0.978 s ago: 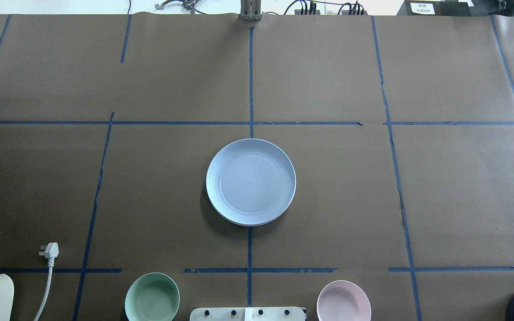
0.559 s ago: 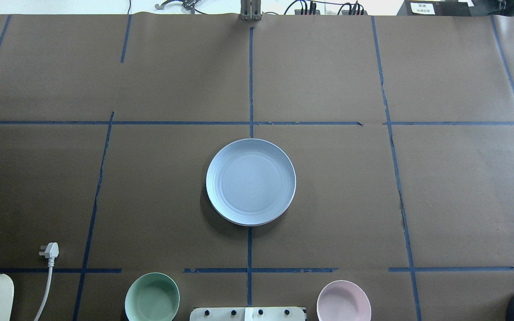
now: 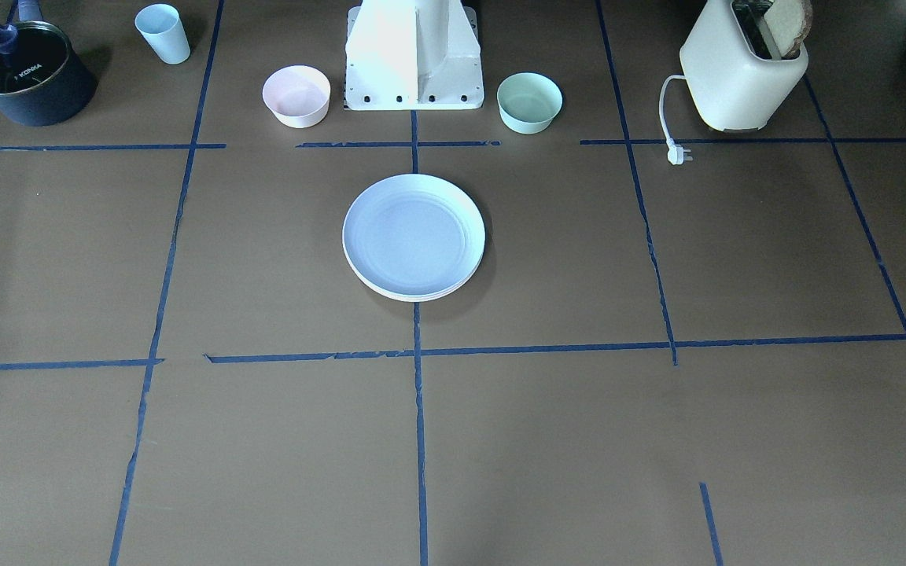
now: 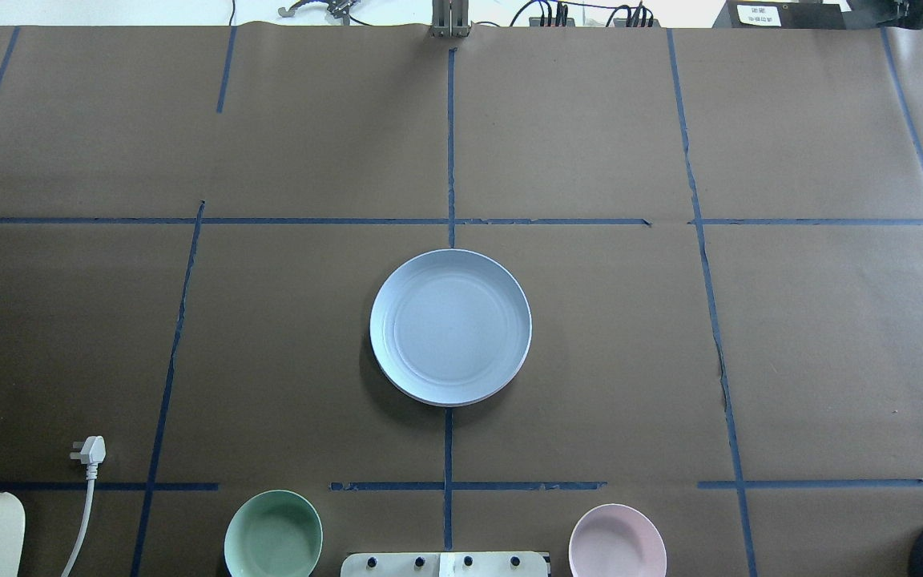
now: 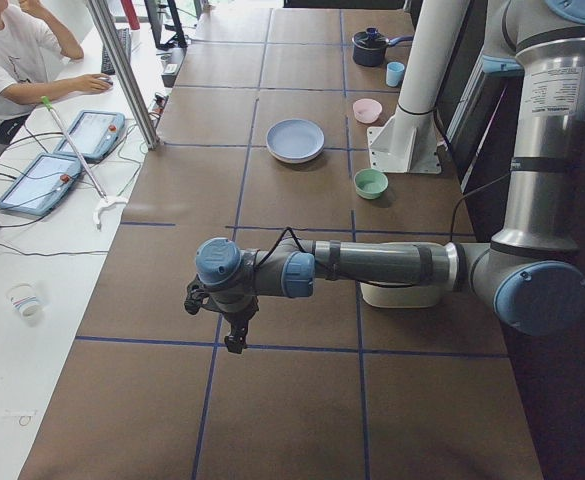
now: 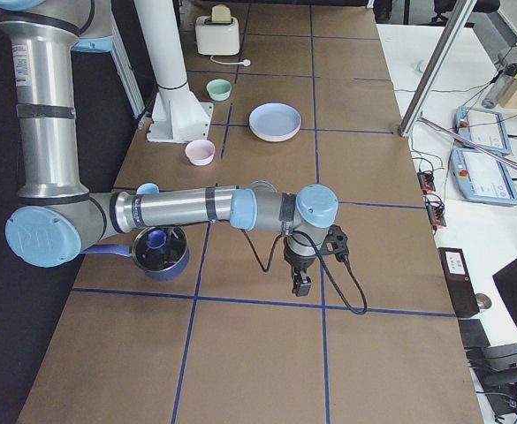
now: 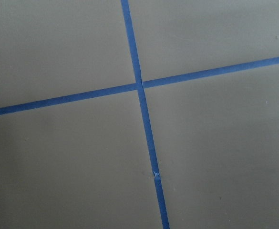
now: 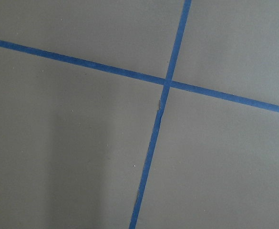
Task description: Stack three plates with pink and blue
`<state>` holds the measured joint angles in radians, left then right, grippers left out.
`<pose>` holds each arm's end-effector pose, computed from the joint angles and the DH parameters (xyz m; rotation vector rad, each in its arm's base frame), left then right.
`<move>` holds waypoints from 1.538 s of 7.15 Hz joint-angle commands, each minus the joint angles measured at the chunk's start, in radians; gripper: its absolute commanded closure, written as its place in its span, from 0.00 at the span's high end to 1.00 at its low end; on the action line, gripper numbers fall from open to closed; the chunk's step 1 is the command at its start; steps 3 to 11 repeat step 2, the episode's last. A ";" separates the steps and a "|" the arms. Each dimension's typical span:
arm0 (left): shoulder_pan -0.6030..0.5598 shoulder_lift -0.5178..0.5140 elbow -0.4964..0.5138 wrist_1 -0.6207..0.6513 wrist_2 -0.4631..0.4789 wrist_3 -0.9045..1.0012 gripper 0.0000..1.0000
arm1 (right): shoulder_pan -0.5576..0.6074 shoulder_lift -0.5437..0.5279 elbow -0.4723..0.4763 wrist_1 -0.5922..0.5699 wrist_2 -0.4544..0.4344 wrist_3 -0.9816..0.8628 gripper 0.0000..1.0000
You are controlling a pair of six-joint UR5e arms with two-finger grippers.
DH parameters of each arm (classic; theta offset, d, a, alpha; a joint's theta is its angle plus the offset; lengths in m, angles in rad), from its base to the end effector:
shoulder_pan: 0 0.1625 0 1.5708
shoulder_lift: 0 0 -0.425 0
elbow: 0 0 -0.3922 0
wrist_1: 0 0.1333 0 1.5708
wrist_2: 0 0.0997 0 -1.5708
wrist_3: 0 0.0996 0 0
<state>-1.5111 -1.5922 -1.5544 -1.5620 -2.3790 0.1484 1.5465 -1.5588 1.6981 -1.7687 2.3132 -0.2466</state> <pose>-0.0313 -0.5035 0.6546 0.0323 0.8089 0.1951 0.0541 -0.4902 0.6121 0.0268 -0.7456 -0.2365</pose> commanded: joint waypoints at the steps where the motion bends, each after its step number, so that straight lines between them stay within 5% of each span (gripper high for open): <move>1: -0.001 0.003 -0.006 -0.001 0.000 0.002 1.00 | -0.002 0.000 0.002 0.000 0.000 0.000 1.00; 11: -0.001 0.004 -0.019 0.000 0.001 0.005 1.00 | -0.002 0.000 0.005 0.000 0.000 0.000 1.00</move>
